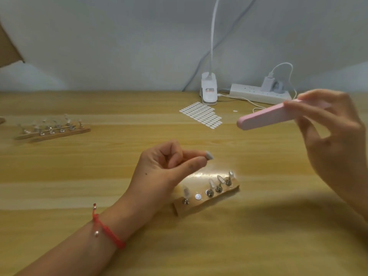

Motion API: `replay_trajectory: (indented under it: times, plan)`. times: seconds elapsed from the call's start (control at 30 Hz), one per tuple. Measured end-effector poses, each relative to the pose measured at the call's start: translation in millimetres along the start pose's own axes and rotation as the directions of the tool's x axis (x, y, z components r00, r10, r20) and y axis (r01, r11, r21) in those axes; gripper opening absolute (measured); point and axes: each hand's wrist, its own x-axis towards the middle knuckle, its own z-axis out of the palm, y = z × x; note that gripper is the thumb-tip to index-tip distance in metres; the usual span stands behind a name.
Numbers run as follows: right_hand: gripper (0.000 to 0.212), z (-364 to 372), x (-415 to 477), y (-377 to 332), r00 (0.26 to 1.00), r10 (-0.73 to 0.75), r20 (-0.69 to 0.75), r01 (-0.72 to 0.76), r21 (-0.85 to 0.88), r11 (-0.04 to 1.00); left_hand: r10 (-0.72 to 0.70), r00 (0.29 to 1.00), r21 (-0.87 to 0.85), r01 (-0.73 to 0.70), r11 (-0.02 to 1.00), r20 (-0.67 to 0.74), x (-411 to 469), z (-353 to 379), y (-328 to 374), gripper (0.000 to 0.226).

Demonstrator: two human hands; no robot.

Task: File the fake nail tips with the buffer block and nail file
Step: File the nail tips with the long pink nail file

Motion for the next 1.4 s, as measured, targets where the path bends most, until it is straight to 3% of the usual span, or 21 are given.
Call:
replay_trajectory:
  times: [0.13, 0.27, 0.4, 0.57, 0.7, 0.83, 0.97, 1.17, 1.4]
  plan:
    - [0.046, 16.9, -16.1, -23.2, 0.994, -0.045, 0.103, 0.026, 0.186, 0.982, 0.036, 0.999, 0.014, -0.037, 0.999, 0.030, -0.7, 0.5, -2.1, 0.037]
    - [0.046, 19.7, -29.3, -42.9, 0.966, -0.215, 0.142, 0.153, 0.356, 0.922, 0.088, 0.995, 0.108, -0.091, 0.990, 0.036, -1.1, -0.8, -2.9, 0.034]
    - [0.044, 17.3, -28.9, -45.2, 0.908, -0.390, 0.152, 0.346, 0.250, 0.904, 0.144, 0.986, 0.208, -0.160, 0.965, 0.088, -2.9, 0.6, -3.4, 0.035]
    - [0.030, 12.7, -17.1, -43.3, 0.933, -0.350, 0.083, 0.333, 0.167, 0.928, 0.178, 0.980, 0.275, -0.196, 0.941, 0.089, -3.8, 2.9, 0.4, 0.039]
    - [0.027, 16.6, -24.2, -56.6, 0.877, -0.463, 0.126, 0.430, 0.226, 0.874, 0.202, 0.975, 0.339, -0.220, 0.915, 0.088, -4.8, 3.2, 1.5, 0.037]
    - [0.045, 11.3, -17.3, -34.6, 0.930, -0.354, 0.098, 0.335, 0.164, 0.928, 0.164, 0.986, 0.238, -0.169, 0.956, 0.038, -2.6, 0.5, 1.3, 0.038]
    - [0.047, 16.2, -20.8, -14.5, 0.989, -0.114, 0.093, 0.100, 0.147, 0.984, 0.095, 0.995, 0.133, -0.090, 0.987, -0.037, 1.6, -7.6, 1.2, 0.036]
    - [0.053, 22.8, -23.4, 2.7, 0.956, 0.228, 0.182, -0.280, 0.359, 0.890, 0.116, 0.992, 0.363, -0.124, 0.923, 0.045, -0.9, -5.9, 1.6, 0.039]
    - [0.056, 24.1, -23.5, 4.3, 0.939, 0.280, 0.201, -0.338, 0.382, 0.860, 0.085, 0.988, 0.425, -0.134, 0.895, 0.131, -5.3, -3.9, 6.3, 0.051]
